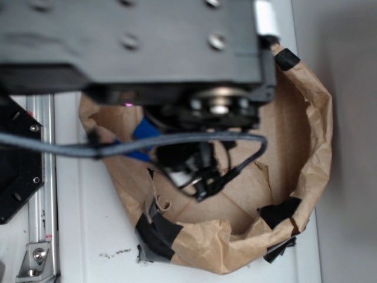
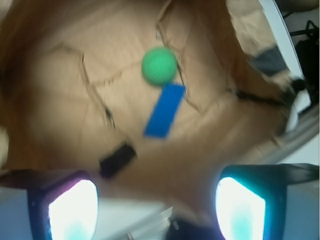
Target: Grab the blue sponge.
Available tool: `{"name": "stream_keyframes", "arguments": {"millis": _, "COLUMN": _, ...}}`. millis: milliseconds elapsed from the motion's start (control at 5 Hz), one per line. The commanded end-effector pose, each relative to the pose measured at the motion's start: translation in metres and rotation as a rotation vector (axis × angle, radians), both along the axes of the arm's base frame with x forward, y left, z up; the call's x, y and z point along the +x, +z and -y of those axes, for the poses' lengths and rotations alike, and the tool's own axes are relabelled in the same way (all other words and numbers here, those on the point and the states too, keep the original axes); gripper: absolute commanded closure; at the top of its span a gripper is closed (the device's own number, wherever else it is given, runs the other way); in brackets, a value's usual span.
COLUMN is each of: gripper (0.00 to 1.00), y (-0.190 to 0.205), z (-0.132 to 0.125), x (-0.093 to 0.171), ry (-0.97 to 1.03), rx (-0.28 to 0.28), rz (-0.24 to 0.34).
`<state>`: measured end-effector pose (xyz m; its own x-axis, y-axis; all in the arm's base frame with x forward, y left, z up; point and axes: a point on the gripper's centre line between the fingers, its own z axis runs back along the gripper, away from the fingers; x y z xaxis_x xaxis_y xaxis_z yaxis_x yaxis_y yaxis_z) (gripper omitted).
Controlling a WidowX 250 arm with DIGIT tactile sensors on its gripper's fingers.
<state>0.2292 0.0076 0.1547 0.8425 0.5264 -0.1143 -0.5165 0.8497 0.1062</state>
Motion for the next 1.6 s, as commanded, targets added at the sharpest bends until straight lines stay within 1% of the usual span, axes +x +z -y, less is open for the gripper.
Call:
{"name": "stream_keyframes", "arguments": {"millis": 0, "gripper": 0.00, "y": -0.060, "z": -0.028, "x": -0.009, "ry": 0.018, "rx": 0.100, "rz": -0.008}}
{"name": "stream_keyframes", "arguments": {"millis": 200, "gripper": 0.00, "y": -0.099, "z": -0.029, "x": -0.013, "ry": -0.009, "rx": 0.087, "rz": -0.008}}
{"name": "stream_keyframes", "arguments": {"millis": 400, "gripper": 0.00, "y": -0.118, "z": -0.015, "x": -0.014, "ry": -0.049, "rx": 0.051, "rz": -0.018}}
{"name": "stream_keyframes", "arguments": {"millis": 600, "gripper": 0.00, "y": -0.120, "z": -0.024, "x": -0.023, "ry": -0.086, "rx": 0.056, "rz": 0.068}}
{"name": "stream_keyframes", "arguments": {"millis": 800, "gripper": 0.00, "y": -0.132, "z": -0.037, "x": -0.016, "ry": -0.091, "rx": 0.007, "rz": 0.098}}
{"name": "stream_keyframes", "arguments": {"millis": 1000, "gripper": 1.00, "y": -0.133, "z": -0.047, "x": -0.017, "ry": -0.086, "rx": 0.022, "rz": 0.097}}
{"name": "stream_keyframes", "arguments": {"millis": 1200, "gripper": 1.00, "y": -0.130, "z": -0.048, "x": -0.018, "ry": -0.111, "rx": 0.048, "rz": 0.074}}
{"name": "stream_keyframes", "arguments": {"millis": 1400, "gripper": 1.00, "y": -0.126, "z": -0.044, "x": -0.018, "ry": -0.131, "rx": 0.053, "rz": 0.059}}
